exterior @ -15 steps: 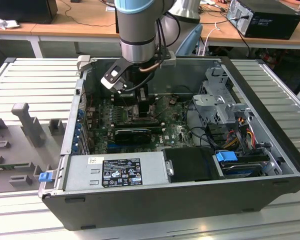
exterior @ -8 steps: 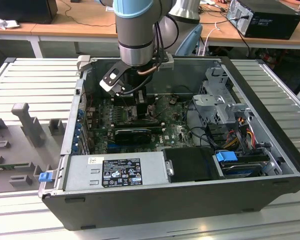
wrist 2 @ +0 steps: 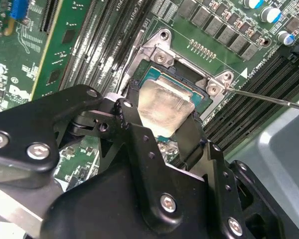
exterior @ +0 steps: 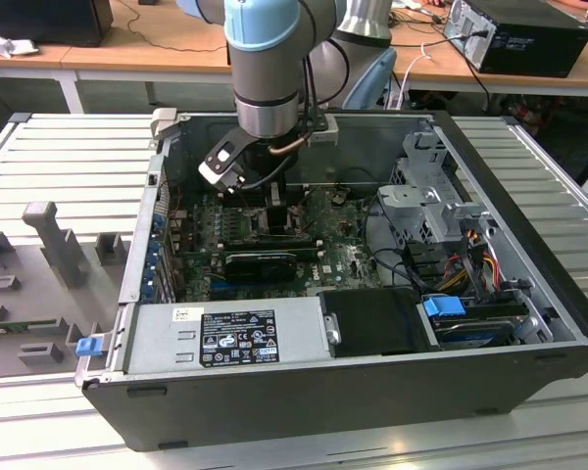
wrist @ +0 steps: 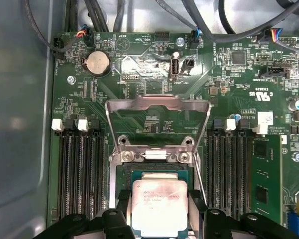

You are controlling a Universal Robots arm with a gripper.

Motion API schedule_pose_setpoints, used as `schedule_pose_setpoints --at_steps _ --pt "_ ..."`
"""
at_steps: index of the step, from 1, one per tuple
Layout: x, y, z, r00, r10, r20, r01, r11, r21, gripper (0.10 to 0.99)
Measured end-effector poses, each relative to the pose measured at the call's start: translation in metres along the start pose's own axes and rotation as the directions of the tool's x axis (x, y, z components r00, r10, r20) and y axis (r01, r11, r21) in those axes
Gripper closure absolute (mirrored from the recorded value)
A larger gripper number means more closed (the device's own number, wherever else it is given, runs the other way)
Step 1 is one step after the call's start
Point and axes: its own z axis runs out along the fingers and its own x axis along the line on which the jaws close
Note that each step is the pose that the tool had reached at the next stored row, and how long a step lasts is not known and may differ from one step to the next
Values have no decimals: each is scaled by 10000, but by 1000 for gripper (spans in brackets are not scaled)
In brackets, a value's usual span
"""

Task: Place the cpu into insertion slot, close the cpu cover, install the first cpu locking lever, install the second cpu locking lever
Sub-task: 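Place the cpu into insertion slot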

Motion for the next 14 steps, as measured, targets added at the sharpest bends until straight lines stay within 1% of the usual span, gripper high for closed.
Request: schedule_pose_setpoints --at_steps 4,8,14 --pt "2 5 10 10000 56 3 -56 10000 -1 545" --pt "10 3 39 10000 63 10 -63 10000 2 545" --pt "11 3 43 10000 64 4 -64 10000 1 545"
